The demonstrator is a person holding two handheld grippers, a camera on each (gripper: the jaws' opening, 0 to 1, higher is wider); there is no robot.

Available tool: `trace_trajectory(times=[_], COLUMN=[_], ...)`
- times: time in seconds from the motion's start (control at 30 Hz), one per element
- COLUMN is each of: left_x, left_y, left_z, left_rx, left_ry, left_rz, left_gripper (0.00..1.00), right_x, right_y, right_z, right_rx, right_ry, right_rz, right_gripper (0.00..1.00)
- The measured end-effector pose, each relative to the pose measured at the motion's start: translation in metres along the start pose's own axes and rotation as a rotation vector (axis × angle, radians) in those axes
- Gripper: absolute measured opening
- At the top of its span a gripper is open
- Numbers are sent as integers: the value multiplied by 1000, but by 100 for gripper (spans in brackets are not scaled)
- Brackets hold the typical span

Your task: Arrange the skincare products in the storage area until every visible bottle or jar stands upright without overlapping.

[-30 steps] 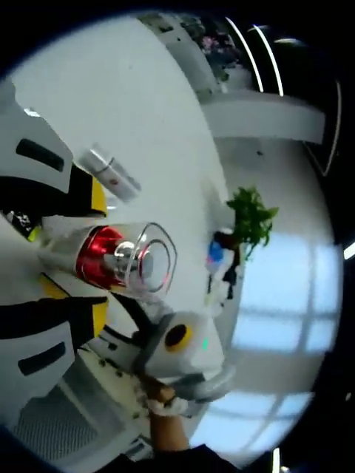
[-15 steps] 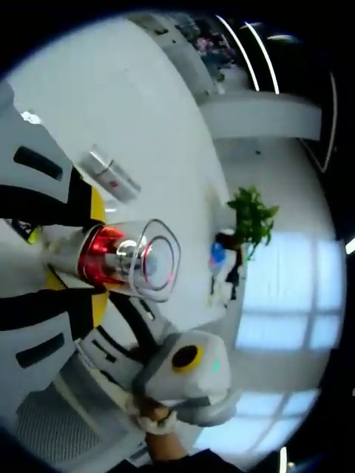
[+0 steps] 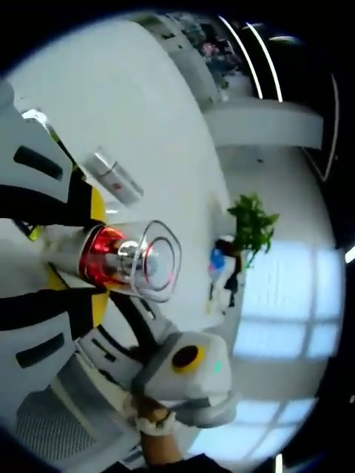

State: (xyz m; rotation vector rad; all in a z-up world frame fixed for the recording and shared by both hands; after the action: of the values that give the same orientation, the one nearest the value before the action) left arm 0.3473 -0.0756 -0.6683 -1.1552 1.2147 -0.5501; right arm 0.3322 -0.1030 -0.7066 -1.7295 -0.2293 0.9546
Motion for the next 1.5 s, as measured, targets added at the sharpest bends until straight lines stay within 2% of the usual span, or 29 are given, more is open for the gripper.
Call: trace_trajectory(times=[0.27, 0.53, 0.67, 0.77, 0.87, 1.0, 1.1, 1.13, 1.17, 1.33, 1.4, 1.5], left_x=[-9, -26, -44, -60, -78, -99, -113, -123, -125, -154, -166, -182], left_y=[9, 7, 9, 11, 14, 23, 26, 30, 30, 36, 39, 46], left_z=[2, 7, 9, 15, 22, 24, 28, 30, 29, 26, 24, 24], left_rx=[20, -26, -37, -30, -84, -120, -113, -114, -114, -155, -170, -186], left_ry=[-3, -18, -28, -70, -104, -119, -168, -205, -208, -267, -298, -339], left_rz=[36, 16, 4, -10, -36, -5, -8, -5, -5, -33, -50, -39], left_gripper=[38, 47, 54, 59, 64, 73, 80, 81, 82, 83, 85, 88], right_x=[-4, -10, -15, -21, -23, -25, -25, -26, -26, -29, -28, -29], right_y=[-1, -8, -11, -17, -22, -31, -36, -40, -43, -56, -59, -62], right_z=[-1, 0, 2, 3, 4, 8, 10, 11, 10, 4, 0, -2], right_rx=[20, -2, -9, 17, 32, 27, 26, 35, 36, 31, 65, 95], right_ry=[6, 28, 30, 49, 55, 72, 74, 78, 83, 122, 120, 115], right_rz=[2, -2, 3, -10, -21, -19, -21, -26, -29, -50, -69, -87], right_gripper=[37, 39, 42, 44, 45, 49, 51, 52, 52, 46, 46, 43])
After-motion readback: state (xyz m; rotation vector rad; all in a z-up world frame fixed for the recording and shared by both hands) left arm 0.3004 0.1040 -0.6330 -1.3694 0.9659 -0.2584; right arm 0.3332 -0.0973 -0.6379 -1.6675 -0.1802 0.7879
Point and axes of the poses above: the point that each gripper's makers call its tool centre point, and the gripper's own axes: x roughly forward along the fingers, z roughly to its left, y roughly out of its underside, the point moved 3 cm from there along -x, roughly backward along the fingers
